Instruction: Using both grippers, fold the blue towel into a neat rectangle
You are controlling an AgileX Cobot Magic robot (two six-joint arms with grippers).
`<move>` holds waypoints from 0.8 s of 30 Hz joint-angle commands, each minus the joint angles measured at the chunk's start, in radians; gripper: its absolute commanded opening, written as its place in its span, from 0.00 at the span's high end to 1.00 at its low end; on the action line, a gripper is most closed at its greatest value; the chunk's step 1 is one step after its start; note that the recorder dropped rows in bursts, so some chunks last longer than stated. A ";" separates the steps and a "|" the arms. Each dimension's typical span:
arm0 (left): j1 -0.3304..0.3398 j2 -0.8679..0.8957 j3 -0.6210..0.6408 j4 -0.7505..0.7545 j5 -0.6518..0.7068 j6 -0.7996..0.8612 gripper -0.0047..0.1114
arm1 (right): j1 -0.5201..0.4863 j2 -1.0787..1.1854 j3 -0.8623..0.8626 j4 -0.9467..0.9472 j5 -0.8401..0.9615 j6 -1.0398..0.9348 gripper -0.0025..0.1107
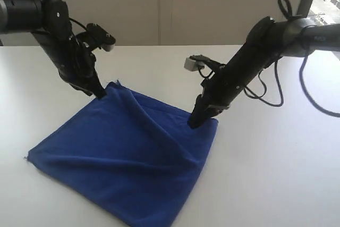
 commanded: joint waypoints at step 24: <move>0.002 -0.319 0.422 0.020 0.043 -0.147 0.96 | 0.130 -0.091 0.366 -0.283 0.007 0.340 0.98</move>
